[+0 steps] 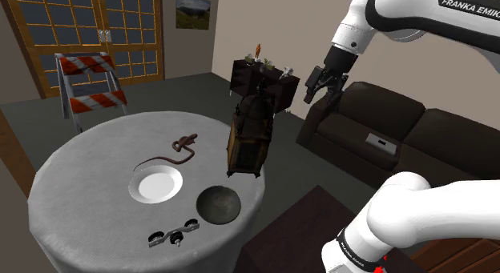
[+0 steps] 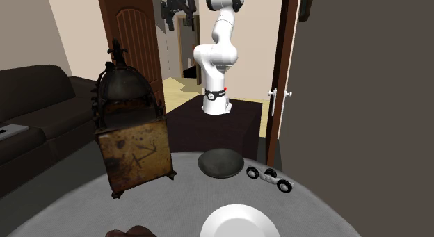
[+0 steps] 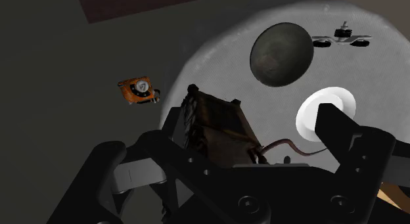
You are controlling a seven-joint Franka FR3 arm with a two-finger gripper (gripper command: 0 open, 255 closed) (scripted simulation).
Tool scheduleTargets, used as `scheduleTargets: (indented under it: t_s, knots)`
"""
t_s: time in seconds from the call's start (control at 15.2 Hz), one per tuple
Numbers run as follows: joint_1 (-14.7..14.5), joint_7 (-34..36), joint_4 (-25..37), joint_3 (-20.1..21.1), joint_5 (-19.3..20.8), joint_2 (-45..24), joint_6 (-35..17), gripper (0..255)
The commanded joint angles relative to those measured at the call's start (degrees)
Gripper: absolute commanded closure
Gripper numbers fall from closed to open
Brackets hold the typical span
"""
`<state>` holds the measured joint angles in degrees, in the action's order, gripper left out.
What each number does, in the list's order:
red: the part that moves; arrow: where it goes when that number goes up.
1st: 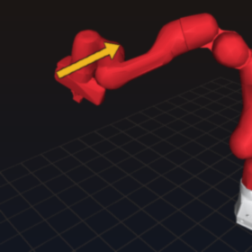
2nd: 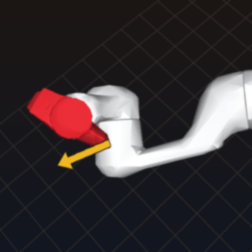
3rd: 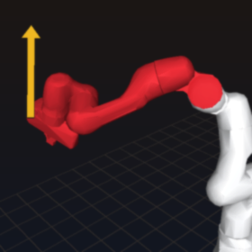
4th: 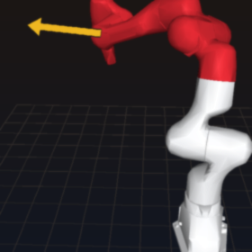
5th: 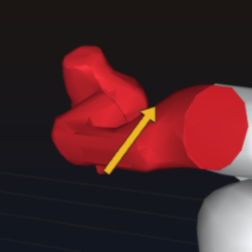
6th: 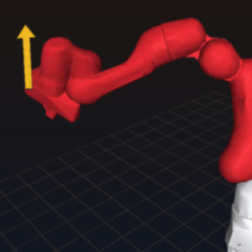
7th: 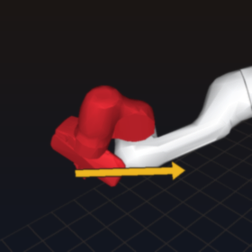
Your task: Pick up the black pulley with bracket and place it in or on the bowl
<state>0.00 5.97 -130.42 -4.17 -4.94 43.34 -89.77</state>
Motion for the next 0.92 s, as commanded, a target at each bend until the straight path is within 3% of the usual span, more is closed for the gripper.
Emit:
scheduleTargets:
  t_s: [0.0,0.86]
  knots:
    - [0.00,0.00,0.00,0.00,0.00,0.00,0.00,0]
    - [-5.23,8.45,-20.19,12.13,-7.71,0.79,-23.57,0]
